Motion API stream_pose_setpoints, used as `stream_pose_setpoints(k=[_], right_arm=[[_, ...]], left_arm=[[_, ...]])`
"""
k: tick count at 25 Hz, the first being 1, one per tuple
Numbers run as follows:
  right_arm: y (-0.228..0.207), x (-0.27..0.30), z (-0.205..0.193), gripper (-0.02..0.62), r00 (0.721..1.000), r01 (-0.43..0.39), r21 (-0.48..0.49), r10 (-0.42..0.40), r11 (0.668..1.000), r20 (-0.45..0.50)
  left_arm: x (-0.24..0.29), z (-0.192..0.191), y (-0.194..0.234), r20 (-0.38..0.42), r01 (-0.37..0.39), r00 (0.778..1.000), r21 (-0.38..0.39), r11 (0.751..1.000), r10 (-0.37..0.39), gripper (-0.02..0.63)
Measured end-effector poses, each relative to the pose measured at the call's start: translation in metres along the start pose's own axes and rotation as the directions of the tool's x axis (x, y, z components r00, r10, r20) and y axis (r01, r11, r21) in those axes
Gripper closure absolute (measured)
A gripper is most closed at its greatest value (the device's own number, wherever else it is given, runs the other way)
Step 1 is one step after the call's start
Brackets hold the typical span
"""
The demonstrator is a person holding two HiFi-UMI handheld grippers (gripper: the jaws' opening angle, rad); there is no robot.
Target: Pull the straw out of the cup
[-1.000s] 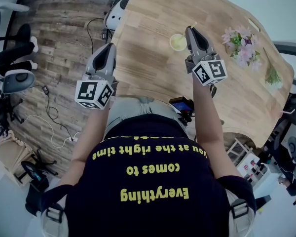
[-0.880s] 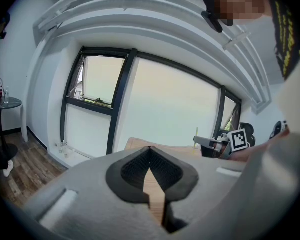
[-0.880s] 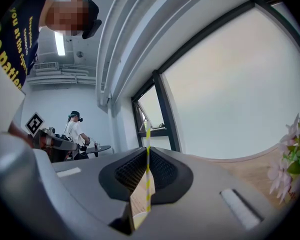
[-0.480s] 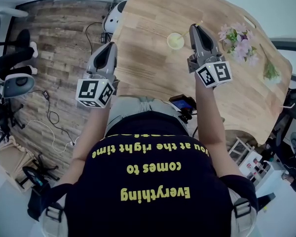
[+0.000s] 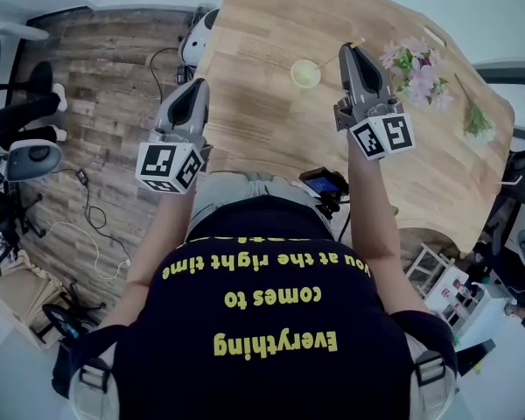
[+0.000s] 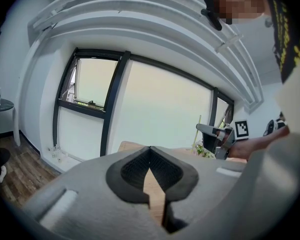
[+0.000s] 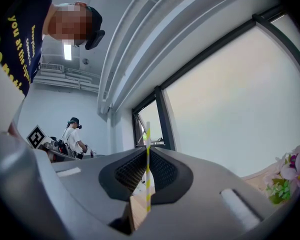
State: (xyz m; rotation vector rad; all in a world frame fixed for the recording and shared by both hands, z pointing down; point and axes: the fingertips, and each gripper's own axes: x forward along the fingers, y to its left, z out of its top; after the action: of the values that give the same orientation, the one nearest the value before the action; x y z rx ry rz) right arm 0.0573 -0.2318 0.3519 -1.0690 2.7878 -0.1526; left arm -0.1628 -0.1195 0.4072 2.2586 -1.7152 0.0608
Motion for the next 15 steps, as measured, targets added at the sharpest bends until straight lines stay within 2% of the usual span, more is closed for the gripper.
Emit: stream_pose_setpoints(k=[15], right_arm=[[-0.03, -0.037, 0.015, 0.572, 0.993, 0.121, -0.019, -0.121, 0.992, 0.013]], left_arm=[[0.027, 0.001, -0.025, -0.02, 0.101, 0.995, 0.015, 0.995, -0.101, 0.604]])
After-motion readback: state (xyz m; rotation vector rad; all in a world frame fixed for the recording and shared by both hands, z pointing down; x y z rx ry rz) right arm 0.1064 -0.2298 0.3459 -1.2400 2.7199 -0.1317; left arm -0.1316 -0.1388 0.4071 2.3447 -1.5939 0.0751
